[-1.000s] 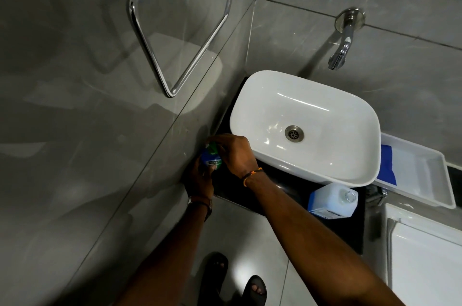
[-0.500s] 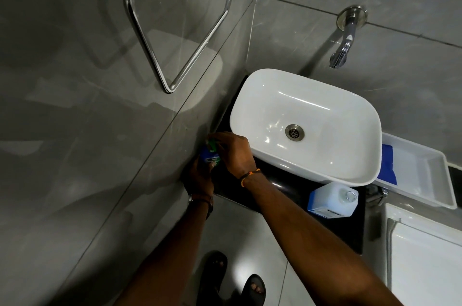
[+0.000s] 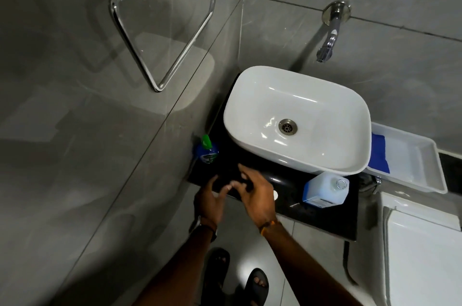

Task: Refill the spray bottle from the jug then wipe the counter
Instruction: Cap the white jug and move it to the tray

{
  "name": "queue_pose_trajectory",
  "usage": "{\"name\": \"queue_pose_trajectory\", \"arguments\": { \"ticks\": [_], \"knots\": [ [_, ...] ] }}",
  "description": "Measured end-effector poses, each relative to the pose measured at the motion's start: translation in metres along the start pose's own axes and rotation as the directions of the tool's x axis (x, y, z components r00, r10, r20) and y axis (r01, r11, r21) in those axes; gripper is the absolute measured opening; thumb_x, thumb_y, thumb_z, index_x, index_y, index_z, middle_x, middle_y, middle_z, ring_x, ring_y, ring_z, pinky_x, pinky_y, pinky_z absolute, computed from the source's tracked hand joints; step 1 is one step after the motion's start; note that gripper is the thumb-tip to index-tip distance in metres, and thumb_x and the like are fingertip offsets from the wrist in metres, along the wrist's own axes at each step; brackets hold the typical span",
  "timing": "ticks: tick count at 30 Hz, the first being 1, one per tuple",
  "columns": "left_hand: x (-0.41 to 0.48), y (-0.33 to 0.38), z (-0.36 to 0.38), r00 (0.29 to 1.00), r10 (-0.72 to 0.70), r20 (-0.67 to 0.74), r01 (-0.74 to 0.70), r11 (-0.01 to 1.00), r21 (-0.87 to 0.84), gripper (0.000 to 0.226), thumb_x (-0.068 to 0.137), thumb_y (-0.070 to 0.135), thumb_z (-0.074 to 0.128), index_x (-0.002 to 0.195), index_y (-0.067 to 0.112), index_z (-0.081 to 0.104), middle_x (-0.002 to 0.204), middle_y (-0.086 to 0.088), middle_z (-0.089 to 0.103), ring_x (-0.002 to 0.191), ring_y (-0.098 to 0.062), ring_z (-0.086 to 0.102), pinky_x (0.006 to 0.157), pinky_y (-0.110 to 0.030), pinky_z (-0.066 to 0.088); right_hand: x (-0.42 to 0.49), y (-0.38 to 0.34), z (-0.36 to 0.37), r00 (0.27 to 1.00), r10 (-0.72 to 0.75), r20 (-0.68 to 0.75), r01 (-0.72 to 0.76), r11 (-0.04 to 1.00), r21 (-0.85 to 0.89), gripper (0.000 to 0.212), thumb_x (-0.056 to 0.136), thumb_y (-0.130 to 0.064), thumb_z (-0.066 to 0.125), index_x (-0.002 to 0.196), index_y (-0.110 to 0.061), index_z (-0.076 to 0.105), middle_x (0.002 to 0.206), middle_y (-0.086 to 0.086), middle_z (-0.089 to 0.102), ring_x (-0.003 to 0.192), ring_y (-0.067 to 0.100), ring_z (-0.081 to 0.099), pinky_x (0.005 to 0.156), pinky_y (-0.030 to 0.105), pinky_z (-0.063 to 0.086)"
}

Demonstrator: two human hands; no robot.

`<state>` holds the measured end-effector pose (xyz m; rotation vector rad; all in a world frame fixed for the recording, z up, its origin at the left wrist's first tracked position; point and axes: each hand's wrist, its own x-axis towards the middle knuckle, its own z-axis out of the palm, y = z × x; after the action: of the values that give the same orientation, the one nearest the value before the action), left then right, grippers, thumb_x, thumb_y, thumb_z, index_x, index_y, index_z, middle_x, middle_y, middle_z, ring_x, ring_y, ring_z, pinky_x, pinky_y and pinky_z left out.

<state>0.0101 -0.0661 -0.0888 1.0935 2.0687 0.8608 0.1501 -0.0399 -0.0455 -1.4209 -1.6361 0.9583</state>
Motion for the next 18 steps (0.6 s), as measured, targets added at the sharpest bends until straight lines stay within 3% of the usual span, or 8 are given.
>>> {"name": "queue_pose_trajectory", "arguments": {
  "ticks": [5,9,11,13,15,18],
  "knots": [
    [-0.034,0.018,0.035,0.917,0.262,0.301,-0.312,0.941,0.132,0.064,0.083,0.050,0.073,0.137,0.020,0.057,0.144,-0.003,0.056,0.136,-0.019,0.050,0.113,-0.031,0.043,-0.086,0.063,-0.056,0.972,0.178,-0.152,-0.198,0.971,-0.133,0.039,0.083,-0.034,0.085,0.118,-0.026,0.071,0.106,-0.013,0.071,0.096,-0.001,0.067,0.079,0.023,0.060],
    [-0.038,0.050,0.067,0.784,0.398,0.476,-0.521,0.839,0.158,0.069,0.082,0.043,0.076,0.143,0.021,0.052,0.147,-0.001,0.052,0.139,-0.020,0.044,0.118,-0.031,0.036,-0.125,0.095,-0.122,0.844,0.359,-0.397,-0.424,0.901,-0.088,0.038,0.076,-0.043,0.085,0.107,-0.037,0.064,0.095,-0.012,0.067,0.088,0.008,0.070,0.061,0.021,0.057],
    [-0.039,0.065,0.081,0.719,0.419,0.554,-0.609,0.764,0.213,0.066,0.085,0.040,0.074,0.145,0.026,0.049,0.147,0.001,0.050,0.137,-0.021,0.043,0.117,-0.031,0.037,-0.126,0.105,-0.152,0.780,0.398,-0.482,-0.472,0.881,-0.037,0.045,0.071,-0.040,0.090,0.105,-0.038,0.060,0.099,-0.008,0.066,0.090,0.016,0.071,0.065,0.014,0.052],
    [-0.037,0.076,0.091,0.689,0.410,0.598,-0.653,0.709,0.267,0.056,0.089,0.034,0.068,0.142,0.027,0.052,0.144,0.000,0.051,0.129,-0.025,0.049,0.113,-0.032,0.041,-0.115,0.114,-0.177,0.776,0.422,-0.469,-0.471,0.882,0.014,0.062,0.067,-0.030,0.095,0.117,-0.032,0.058,0.118,-0.002,0.064,0.105,0.018,0.068,0.079,0.011,0.051],
    [-0.034,0.085,0.098,0.679,0.395,0.619,-0.671,0.675,0.306,0.041,0.092,0.029,0.065,0.132,0.024,0.061,0.137,-0.002,0.054,0.121,-0.026,0.057,0.108,-0.032,0.045,-0.098,0.119,-0.197,0.825,0.446,-0.348,-0.445,0.891,0.087,0.087,0.063,-0.024,0.098,0.137,-0.024,0.052,0.139,-0.002,0.056,0.122,0.014,0.059,0.099,0.023,0.050],
    [-0.031,0.091,0.100,0.687,0.339,0.643,-0.652,0.679,0.338,0.033,0.091,0.028,0.065,0.123,0.021,0.066,0.131,-0.004,0.058,0.116,-0.028,0.062,0.102,-0.034,0.050,-0.070,0.118,-0.215,0.893,0.403,-0.200,-0.394,0.915,0.082,0.111,0.055,-0.023,0.101,0.149,-0.025,0.042,0.147,-0.005,0.051,0.130,0.010,0.052,0.108,0.031,0.044]
  ]
}}
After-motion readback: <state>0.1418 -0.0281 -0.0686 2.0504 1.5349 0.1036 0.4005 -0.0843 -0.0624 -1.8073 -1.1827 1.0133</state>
